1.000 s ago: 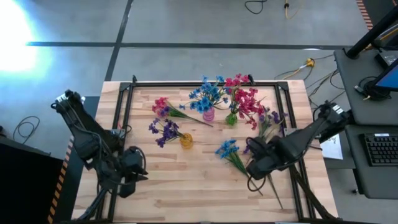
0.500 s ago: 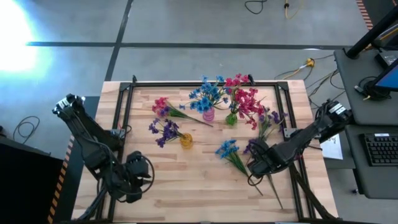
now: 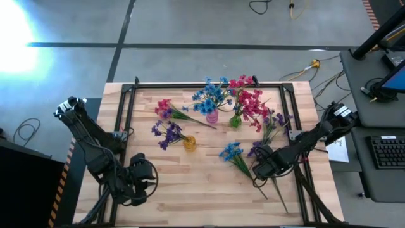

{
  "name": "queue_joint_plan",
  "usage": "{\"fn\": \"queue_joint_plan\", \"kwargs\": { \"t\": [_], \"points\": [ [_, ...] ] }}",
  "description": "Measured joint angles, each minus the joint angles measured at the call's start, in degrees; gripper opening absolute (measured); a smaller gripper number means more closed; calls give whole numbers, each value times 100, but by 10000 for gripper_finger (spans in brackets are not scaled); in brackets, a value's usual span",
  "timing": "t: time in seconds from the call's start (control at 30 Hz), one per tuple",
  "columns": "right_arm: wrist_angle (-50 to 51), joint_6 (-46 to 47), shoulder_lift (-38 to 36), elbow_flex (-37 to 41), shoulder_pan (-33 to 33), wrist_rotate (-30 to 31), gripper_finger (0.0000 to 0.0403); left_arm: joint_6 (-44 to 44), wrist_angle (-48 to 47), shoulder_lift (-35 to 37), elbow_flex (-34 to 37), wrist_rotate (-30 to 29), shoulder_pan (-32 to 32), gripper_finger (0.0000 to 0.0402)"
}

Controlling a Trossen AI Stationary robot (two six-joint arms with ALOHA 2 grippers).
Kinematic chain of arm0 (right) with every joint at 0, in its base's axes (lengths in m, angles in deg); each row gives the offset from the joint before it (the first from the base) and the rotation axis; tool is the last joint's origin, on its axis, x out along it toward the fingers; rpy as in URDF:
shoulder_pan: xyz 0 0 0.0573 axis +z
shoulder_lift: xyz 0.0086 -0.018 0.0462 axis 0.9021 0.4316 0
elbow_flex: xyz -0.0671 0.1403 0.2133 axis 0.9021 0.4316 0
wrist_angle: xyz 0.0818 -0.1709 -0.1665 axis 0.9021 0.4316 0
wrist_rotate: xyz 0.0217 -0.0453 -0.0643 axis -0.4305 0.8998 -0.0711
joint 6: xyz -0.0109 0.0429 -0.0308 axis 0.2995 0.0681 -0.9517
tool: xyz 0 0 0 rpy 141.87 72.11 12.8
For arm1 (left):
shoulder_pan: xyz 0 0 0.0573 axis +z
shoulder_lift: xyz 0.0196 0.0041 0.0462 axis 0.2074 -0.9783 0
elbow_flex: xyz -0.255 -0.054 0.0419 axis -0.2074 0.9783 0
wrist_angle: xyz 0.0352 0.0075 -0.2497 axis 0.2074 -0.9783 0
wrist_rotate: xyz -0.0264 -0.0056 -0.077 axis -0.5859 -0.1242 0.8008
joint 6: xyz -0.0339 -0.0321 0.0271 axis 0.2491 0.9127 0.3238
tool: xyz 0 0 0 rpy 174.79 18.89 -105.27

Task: Sort flowers into vase by color
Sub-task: Put the bottom violet flowers into the yellow vase

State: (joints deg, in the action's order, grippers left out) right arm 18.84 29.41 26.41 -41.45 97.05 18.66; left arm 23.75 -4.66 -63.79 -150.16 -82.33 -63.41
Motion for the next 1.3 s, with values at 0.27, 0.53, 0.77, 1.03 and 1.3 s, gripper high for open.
{"fn": "queue_joint_plan", "kwargs": {
  "t": [0.27,0.53,0.77,1.03,1.3],
  "points": [
    [-77,-21,27,10,-2,27,95,-69,-4,3,0,-369,0,76],
    [1,-118,-151,-43,-2,-265,21,-57,-2,5,0,-435,2,76],
    [552,-168,-820,-294,-2,-1287,21,-40,-2,5,0,-437,2,76],
    [607,-611,-1862,-987,0,-1936,21,-4,0,5,0,-437,7,76],
    [780,-1173,-2779,-1697,13,-397,21,186,0,5,0,-435,7,76]
  ]
}}
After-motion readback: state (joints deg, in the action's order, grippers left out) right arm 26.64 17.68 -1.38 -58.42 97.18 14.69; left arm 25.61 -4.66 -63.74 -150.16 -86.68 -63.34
